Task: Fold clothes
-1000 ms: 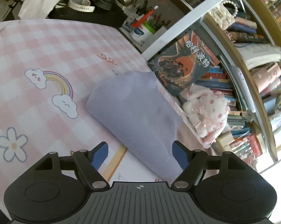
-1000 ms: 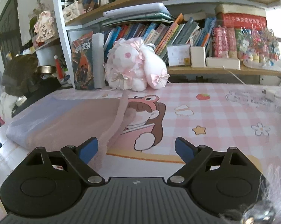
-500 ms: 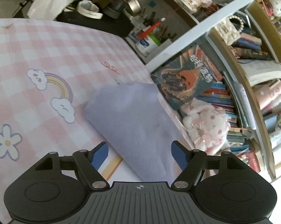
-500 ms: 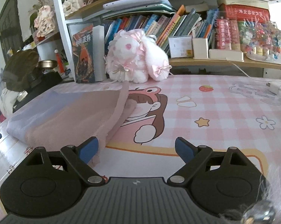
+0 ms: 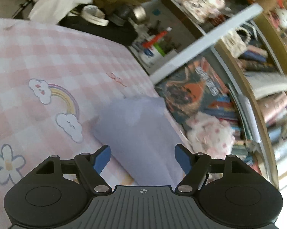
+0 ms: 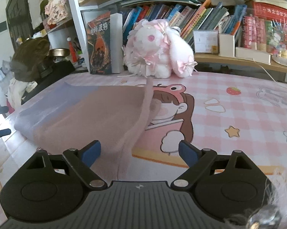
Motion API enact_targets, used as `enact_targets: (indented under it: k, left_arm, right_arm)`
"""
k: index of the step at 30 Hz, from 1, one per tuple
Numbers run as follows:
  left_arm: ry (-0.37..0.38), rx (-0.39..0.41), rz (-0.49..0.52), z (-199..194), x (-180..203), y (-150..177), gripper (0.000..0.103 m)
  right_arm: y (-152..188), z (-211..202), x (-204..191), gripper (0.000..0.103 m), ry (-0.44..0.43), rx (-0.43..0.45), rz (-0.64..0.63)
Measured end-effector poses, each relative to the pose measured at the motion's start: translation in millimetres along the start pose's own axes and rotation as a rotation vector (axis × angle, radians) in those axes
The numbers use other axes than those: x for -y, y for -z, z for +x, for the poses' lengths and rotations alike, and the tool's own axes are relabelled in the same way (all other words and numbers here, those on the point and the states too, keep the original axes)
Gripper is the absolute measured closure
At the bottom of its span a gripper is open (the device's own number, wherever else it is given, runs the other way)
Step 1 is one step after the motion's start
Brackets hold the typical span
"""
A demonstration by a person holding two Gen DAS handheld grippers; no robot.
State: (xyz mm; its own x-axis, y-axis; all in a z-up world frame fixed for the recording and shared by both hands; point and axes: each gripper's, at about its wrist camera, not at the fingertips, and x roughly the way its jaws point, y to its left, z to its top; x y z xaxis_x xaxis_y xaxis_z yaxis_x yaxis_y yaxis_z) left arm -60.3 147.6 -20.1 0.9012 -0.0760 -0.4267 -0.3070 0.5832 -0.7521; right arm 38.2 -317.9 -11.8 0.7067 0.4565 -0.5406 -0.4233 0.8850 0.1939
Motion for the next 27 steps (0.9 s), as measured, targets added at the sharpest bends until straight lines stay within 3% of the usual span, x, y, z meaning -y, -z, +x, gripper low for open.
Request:
enact_targets:
  k: [2, 4, 8, 10, 12, 13, 16, 18, 20, 22, 25, 27]
  left_arm:
    - [-0.012, -0.012, -0.029, 8.2, -7.3, -3.1, 0.029]
    - [-0.019, -0.026, -0.055, 14.6, -12.5, -5.3, 0.042]
    - [0.007, -0.042, -0.115, 21.0, -20.8, -9.7, 0.057]
    - [0.02, -0.066, -0.111, 27.4, -24.6, -10.4, 0.083]
    - [0.024, -0.07, 0.017, 30.5, -15.1, -8.8, 0.092]
    - [0.022, -0.041, 0.131, 26.4, -1.5, -5.1, 0.094]
    - [0.033, 0.036, 0.432, 15.1, 36.5, 5.5, 0.094]
    - [0.053, 0.043, 0.521, 13.5, 49.6, 7.6, 0.093]
    - [0.024, 0.008, 0.452, 22.0, 40.4, -1.1, 0.093]
    - [0.013, -0.034, 0.282, 30.1, 14.0, -13.3, 0.093]
    - [0.098, -0.082, 0.026, 34.2, -22.8, -20.9, 0.088]
    - [0.112, -0.092, -0.01, 37.3, -28.3, -20.6, 0.084]
  right_arm:
    - [-2.5, 7.1, 1.8, 0.019, 0.017, -0.007, 0.021]
    - [-4.4, 13.9, 4.8, 0.035, 0.023, -0.022, 0.048]
    - [-4.6, 19.6, 11.9, 0.05, -0.026, -0.06, 0.119]
    - [-4.8, 20.6, 12.7, 0.064, -0.051, -0.077, 0.142]
    - [-5.7, 22.2, 10.4, 0.076, -0.078, -0.094, 0.156]
    - [-6.4, 23.0, 8.6, 0.082, -0.089, -0.102, 0.158]
    - [-9.9, 25.3, -2.0, 0.086, -0.078, -0.118, 0.126]
    - [-12.6, 27.6, -8.4, 0.086, -0.058, -0.122, 0.103]
    - [-13.6, 29.7, -11.6, 0.086, -0.047, -0.121, 0.101]
    - [-13.0, 31.5, -12.4, 0.086, -0.045, -0.117, 0.108]
    - [-11.8, 33.2, -13.4, 0.086, -0.053, -0.112, 0.119]
    - [-11.5, 34.1, -14.6, 0.086, -0.054, -0.11, 0.119]
